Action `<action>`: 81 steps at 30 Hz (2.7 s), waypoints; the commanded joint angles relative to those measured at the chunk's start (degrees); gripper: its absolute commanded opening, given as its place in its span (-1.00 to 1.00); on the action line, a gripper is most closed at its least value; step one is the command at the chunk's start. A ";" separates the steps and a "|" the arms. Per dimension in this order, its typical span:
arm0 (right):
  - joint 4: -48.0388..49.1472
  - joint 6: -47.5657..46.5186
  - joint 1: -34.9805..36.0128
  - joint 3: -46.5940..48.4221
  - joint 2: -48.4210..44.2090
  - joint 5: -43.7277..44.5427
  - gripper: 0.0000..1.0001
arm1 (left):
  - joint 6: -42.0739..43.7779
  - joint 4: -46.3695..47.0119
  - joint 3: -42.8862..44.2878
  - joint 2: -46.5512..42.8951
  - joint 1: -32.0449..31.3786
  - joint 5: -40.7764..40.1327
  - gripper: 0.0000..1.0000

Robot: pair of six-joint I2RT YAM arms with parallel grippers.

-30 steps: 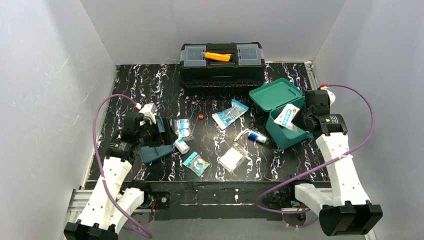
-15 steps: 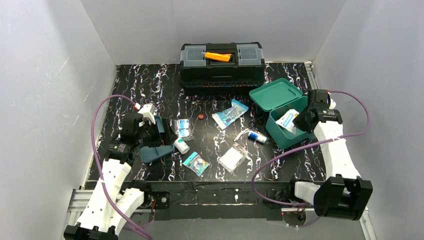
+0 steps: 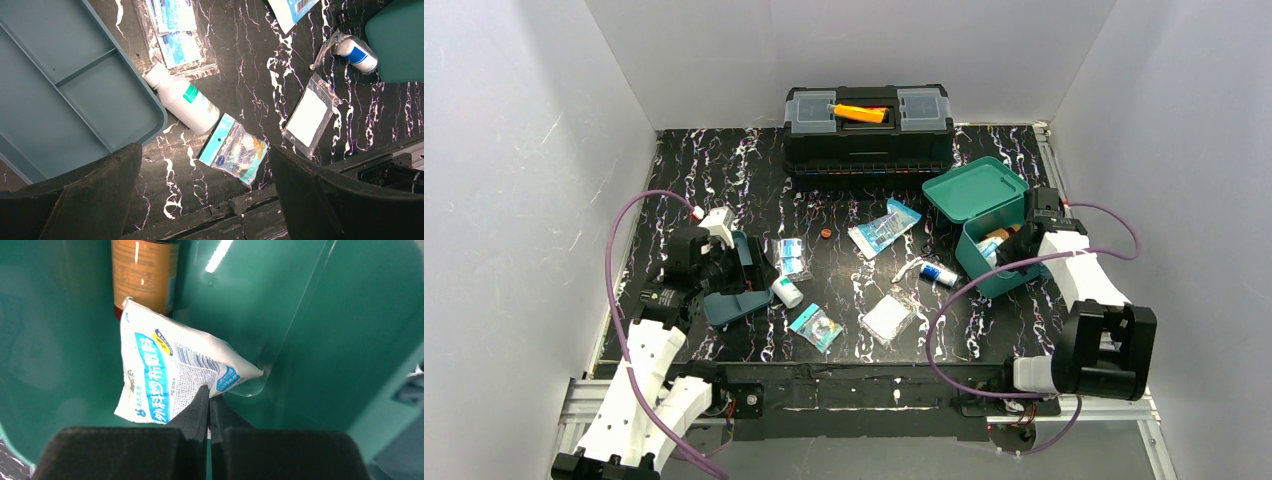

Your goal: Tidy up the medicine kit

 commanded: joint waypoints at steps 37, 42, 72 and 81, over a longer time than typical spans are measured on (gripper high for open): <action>-10.57 -13.21 0.60 17.45 -11.74 -3.84 0.29 | -0.33 -0.17 -0.13 0.01 0.07 0.24 0.99; -12.44 -17.20 5.97 22.63 -12.79 -7.45 0.31 | -0.31 -0.11 -0.13 0.24 0.11 0.18 0.99; -2.66 -14.70 53.69 14.18 -3.12 -4.81 0.53 | -0.47 -0.13 0.19 3.65 -0.33 2.73 0.99; 2.41 -17.77 62.93 13.84 6.77 -5.13 0.52 | -0.23 -0.54 0.35 4.12 -0.46 2.33 0.99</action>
